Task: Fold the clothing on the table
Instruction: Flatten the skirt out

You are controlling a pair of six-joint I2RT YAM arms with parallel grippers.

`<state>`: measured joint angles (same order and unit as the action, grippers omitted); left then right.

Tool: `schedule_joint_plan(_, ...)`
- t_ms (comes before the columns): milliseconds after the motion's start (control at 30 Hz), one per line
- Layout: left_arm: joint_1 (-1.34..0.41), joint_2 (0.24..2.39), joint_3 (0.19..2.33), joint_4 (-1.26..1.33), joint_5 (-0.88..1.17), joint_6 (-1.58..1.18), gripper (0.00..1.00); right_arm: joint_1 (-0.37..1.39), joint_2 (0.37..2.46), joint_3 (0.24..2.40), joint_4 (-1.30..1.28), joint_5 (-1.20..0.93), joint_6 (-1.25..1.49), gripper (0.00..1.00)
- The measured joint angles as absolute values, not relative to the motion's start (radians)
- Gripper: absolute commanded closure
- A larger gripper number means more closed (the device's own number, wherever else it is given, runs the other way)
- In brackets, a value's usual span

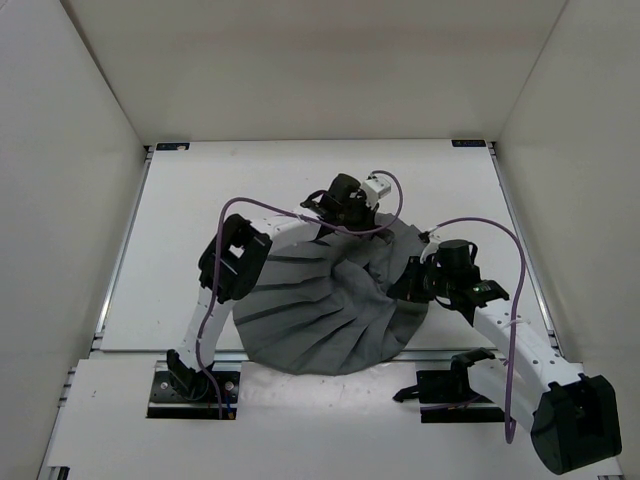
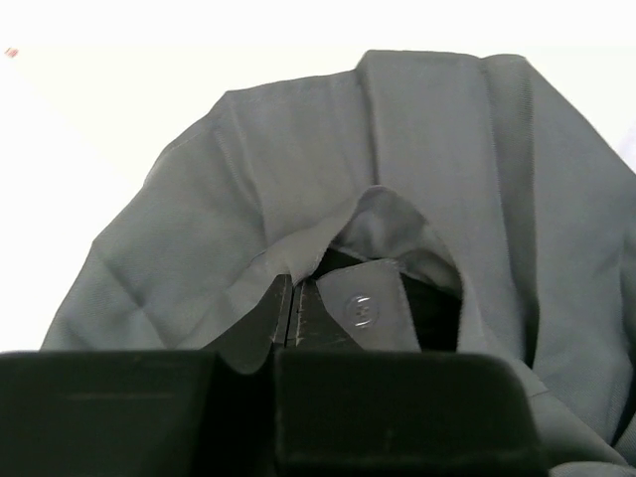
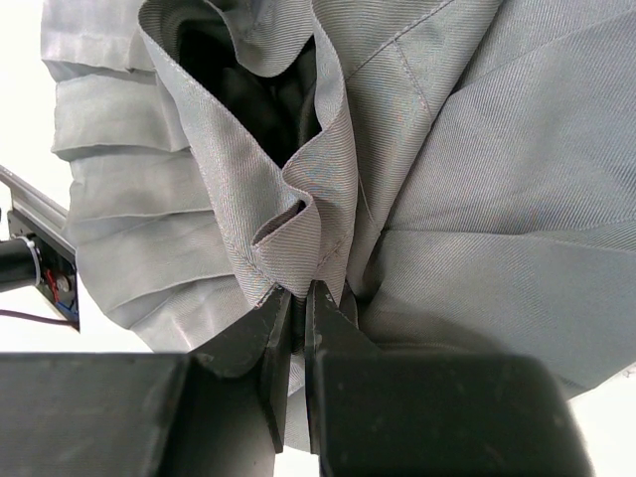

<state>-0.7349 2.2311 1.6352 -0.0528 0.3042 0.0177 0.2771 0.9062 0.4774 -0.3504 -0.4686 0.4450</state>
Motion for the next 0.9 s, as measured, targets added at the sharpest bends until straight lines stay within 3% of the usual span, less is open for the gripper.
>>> schedule_joint_plan(267,-0.632,2.106,1.587,-0.169,0.282,-0.015,1.0,0.147,0.885,0.59,-0.39,-0.538,0.33,1.0)
schedule_joint_plan(600,-0.412,1.463,1.59,-0.364,0.287,-0.031,1.0,0.054,0.85,0.912,-0.241,-0.688,0.208,1.0)
schedule_joint_plan(900,-0.329,1.138,1.633,-0.556,0.316,-0.03,1.0,0.023,0.817,1.1,-0.184,-0.775,0.206,1.0)
